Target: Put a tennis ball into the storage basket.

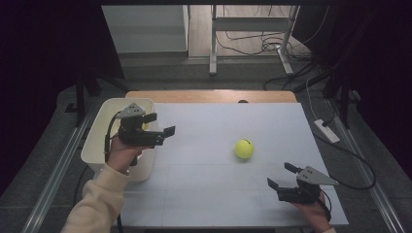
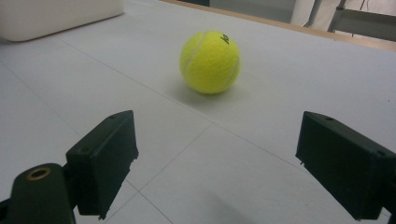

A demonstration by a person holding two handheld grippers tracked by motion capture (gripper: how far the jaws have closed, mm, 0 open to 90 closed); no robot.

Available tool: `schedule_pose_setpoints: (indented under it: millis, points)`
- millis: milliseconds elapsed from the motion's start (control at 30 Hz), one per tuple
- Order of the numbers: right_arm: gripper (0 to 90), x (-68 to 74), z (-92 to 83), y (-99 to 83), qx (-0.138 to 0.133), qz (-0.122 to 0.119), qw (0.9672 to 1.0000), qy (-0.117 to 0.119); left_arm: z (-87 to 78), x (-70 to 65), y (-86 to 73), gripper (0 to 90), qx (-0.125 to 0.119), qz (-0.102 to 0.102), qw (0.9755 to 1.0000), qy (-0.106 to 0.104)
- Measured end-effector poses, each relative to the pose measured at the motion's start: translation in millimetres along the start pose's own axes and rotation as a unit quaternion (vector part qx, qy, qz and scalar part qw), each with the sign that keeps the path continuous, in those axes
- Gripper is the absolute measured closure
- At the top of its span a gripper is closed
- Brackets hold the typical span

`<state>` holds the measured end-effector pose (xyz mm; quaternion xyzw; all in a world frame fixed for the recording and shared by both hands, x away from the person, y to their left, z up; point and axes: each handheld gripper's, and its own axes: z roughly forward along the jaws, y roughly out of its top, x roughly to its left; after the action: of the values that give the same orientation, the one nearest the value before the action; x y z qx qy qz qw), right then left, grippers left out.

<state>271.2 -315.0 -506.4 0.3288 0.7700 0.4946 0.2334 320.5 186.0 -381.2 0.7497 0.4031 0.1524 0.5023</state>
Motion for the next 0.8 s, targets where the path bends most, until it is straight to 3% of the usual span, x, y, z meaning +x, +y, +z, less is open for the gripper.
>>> schedule_pose_setpoints:
  millis: [800]
  points:
    - [12.2,-1.3,0.4,0.4,-0.002,0.01,1.0,-0.001,23.9,-22.7,5.8,11.8,0.014,0.018,0.9991,-0.036]
